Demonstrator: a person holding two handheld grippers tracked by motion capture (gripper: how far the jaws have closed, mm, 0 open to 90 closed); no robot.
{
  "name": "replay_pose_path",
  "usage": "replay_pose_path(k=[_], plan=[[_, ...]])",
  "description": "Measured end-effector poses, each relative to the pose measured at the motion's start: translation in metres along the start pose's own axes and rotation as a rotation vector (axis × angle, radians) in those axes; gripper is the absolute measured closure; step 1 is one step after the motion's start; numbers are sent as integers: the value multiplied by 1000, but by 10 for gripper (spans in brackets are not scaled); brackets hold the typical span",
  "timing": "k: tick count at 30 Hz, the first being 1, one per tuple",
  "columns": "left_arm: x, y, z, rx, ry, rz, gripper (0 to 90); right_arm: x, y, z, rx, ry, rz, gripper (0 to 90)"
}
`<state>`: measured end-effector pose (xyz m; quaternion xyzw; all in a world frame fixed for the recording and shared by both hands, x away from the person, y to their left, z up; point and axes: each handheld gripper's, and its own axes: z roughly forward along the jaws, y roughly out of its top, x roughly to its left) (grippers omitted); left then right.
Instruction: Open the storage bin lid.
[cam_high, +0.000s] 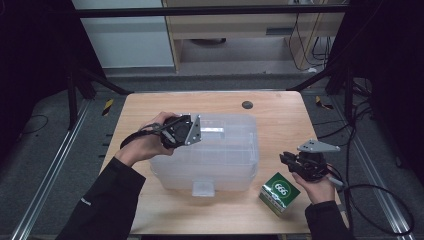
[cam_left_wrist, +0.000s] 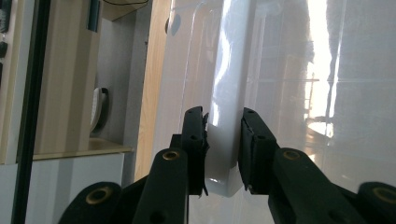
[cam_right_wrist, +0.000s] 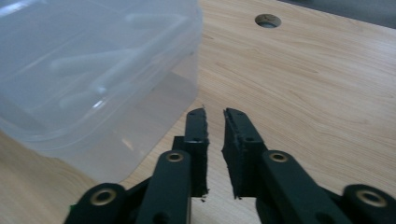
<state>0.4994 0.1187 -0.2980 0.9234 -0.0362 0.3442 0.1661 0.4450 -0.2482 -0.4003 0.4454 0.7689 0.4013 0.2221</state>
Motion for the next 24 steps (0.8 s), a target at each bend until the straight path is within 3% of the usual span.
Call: replay_pose_path(k=[1, 2, 4, 8, 9, 24], plan=[[-7, -2, 0, 1, -10, -107, 734, 2, 1, -1, -6, 4, -1, 839], [-9, -2, 0, 0, -9, -139, 734, 3, 1, -2, -9, 12, -5, 861], [-10, -2, 0, 1, -12, -147, 734, 5, 2, -3, -11, 32, 2, 896], [-6, -2, 0, 1, -9, -114, 733, 9, 4, -4, -9, 45, 3, 900], [3, 0, -1, 5, 1, 0, 732, 10, 4, -4, -10, 50, 3, 900], [18, -2, -1, -19, 28, -51, 715, 18, 1, -4, -25, 62, 0, 900]])
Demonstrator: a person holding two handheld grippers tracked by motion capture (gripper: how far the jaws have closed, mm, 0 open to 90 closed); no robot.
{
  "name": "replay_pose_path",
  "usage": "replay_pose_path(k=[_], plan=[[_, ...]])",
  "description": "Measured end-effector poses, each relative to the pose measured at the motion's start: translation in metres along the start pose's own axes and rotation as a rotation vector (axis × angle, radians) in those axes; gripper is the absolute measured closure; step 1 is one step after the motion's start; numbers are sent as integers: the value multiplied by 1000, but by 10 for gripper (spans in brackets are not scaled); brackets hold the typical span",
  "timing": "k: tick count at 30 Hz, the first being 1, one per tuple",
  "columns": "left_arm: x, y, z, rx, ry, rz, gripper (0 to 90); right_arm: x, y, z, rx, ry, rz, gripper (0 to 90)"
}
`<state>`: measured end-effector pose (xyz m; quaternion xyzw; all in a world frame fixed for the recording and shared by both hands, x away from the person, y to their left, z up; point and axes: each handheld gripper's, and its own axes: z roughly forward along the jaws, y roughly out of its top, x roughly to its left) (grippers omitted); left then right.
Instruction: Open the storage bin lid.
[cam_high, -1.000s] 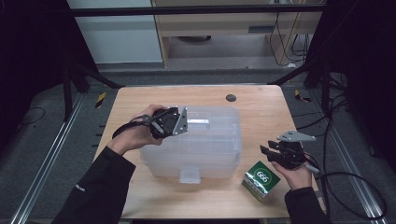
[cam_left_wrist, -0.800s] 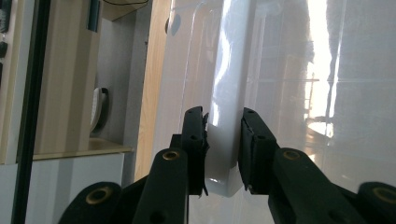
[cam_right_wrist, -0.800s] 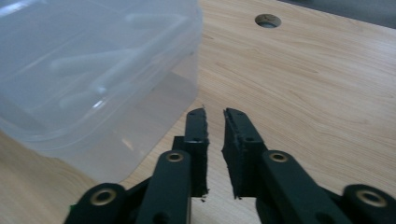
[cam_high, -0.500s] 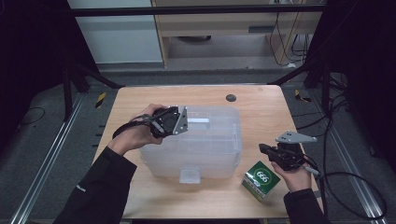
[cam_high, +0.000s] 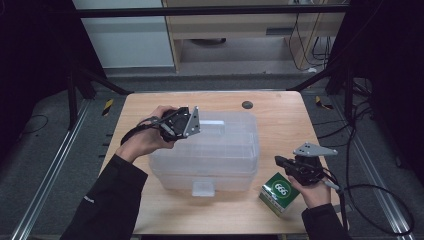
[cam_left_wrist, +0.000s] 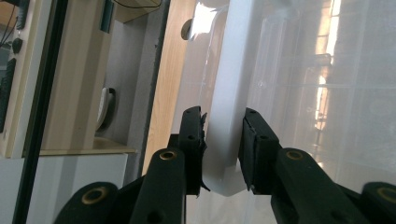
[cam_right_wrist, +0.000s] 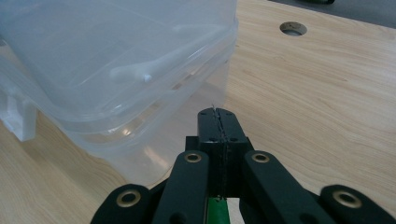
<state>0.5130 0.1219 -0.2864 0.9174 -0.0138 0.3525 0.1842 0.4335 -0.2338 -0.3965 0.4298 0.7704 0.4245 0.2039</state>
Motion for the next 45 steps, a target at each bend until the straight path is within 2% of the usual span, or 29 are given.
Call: replay_pose_path(k=[18, 23, 27, 31, 45], plan=[[17, 0, 4, -11, 24, -58, 699, 15, -4, 2, -12, 58, 3, 900], [20, 2, 4, 12, 35, -47, 699, 16, -7, 5, -3, 68, 8, 900], [23, 3, 6, 9, 41, -62, 698, 17, -8, 5, -6, 78, 13, 900], [25, 4, 6, 24, 47, -57, 698, 20, -8, 7, -8, 95, 11, 900], [34, 4, 10, 16, 53, -97, 688, 34, 2, 14, -76, 156, 1, 900]])
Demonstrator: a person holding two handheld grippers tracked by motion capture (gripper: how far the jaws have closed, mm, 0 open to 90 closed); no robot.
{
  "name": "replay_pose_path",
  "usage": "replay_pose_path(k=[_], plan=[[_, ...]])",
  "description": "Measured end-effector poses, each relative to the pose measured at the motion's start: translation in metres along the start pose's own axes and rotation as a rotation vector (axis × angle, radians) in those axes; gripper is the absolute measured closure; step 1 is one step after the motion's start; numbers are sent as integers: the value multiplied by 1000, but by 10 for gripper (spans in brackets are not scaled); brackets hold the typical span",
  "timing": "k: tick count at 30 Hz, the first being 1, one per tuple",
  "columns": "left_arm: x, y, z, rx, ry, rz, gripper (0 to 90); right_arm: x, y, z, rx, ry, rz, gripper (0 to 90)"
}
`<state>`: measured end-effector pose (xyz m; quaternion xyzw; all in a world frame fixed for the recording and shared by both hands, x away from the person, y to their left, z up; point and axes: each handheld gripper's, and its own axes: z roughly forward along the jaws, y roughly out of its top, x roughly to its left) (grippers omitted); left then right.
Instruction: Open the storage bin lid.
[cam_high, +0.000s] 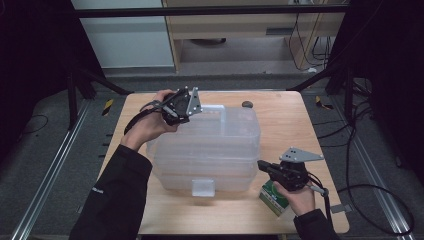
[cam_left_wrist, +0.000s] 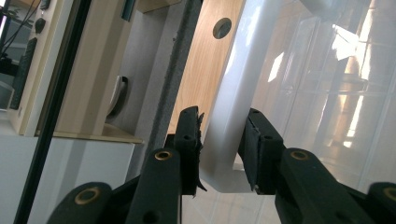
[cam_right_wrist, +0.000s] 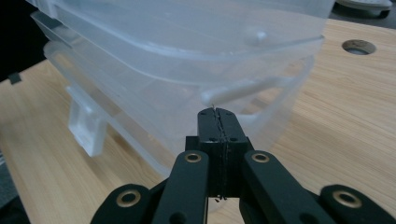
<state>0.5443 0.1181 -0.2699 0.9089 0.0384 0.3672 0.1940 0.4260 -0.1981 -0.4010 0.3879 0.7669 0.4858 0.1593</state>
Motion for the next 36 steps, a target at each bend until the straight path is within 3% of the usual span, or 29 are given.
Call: replay_pose_path(k=[8, 12, 17, 21, 22, 23, 28, 36], plan=[[-2, -3, -1, -14, -15, -17, 676, 3, 4, 3, -50, 9, 21, 900], [-2, -8, -5, -39, -16, -44, 597, 4, 2, 4, -37, 8, 25, 900], [-1, -24, -16, -117, -42, -153, 486, 3, 1, 4, -36, 8, 22, 900], [5, -42, -33, -195, -68, -266, 462, 3, 0, 4, -35, 1, 17, 900], [6, -51, -40, -223, -71, -311, 458, 3, 0, 4, -33, 1, 19, 900], [6, -51, -40, -223, -71, -311, 455, 3, 0, 4, -33, 1, 19, 900], [4, -70, -52, -266, -59, -401, 456, 3, 0, 4, -32, -1, 18, 900], [-6, -100, -68, -319, 0, -599, 495, 4, 0, 4, -27, -2, 20, 900]])
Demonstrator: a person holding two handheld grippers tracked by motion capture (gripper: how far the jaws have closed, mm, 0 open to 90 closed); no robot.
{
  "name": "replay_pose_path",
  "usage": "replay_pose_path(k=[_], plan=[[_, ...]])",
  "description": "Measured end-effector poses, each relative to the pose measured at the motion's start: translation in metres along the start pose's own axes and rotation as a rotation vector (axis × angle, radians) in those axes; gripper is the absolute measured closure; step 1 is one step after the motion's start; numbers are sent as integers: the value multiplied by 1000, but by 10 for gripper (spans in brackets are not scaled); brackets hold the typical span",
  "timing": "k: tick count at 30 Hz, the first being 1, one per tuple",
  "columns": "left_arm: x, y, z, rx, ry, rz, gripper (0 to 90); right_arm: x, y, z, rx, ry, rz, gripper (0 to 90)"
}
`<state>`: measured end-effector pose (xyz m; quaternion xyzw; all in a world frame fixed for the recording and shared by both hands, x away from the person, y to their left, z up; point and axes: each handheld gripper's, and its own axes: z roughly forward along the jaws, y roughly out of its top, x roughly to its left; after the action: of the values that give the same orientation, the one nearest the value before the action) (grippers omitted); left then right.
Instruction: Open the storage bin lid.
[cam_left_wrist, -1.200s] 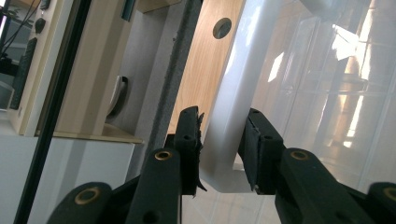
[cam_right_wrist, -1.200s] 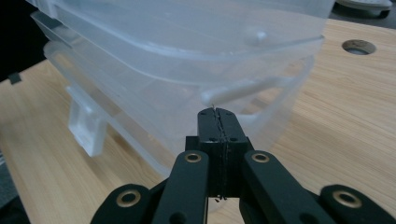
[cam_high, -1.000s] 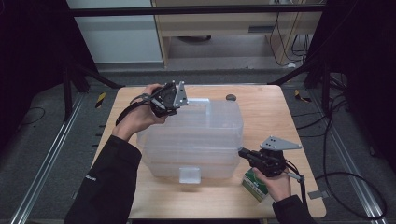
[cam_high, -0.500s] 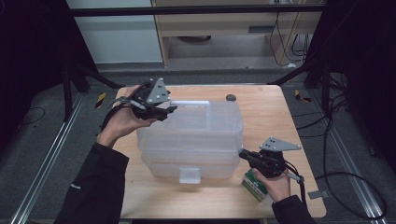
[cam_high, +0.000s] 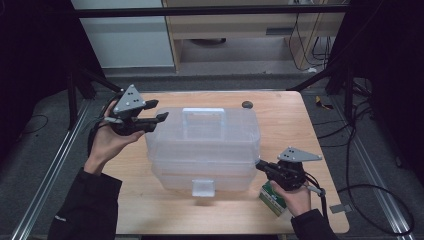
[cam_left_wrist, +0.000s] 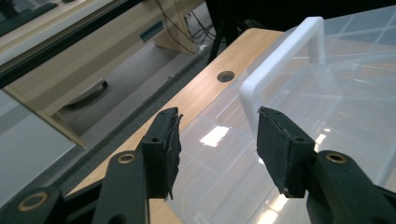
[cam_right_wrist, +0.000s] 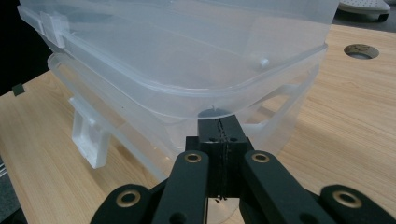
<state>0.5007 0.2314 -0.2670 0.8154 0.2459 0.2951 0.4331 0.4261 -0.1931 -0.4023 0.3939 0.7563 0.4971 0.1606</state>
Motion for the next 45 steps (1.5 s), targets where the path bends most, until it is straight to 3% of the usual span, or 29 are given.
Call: replay_pose_path(k=[7, 12, 16, 19, 25, 32, 41, 45], plan=[[6, -27, -23, -85, 76, -162, 543, 0, 0, 0, 4, 2, 1, 900], [8, -58, -38, -131, 155, -245, 597, 0, 0, 0, 3, 1, 0, 900], [6, -80, -46, -154, 192, -298, 647, 0, 0, 0, 6, 2, -1, 900], [3, -96, -49, -160, 220, -333, 686, 0, 0, 0, 6, 2, 0, 900], [-3, -123, -50, -110, 244, -370, 741, 0, 0, 0, 9, 1, -2, 900], [-14, -143, -46, -55, 194, -387, 804, 0, 0, 0, 10, 3, -1, 900], [-24, -156, -34, -13, 134, -382, 882, -1, 0, 1, 19, 2, -8, 900], [-30, -157, -25, 12, 81, -372, 887, -1, 0, 2, 24, 7, -2, 900]])
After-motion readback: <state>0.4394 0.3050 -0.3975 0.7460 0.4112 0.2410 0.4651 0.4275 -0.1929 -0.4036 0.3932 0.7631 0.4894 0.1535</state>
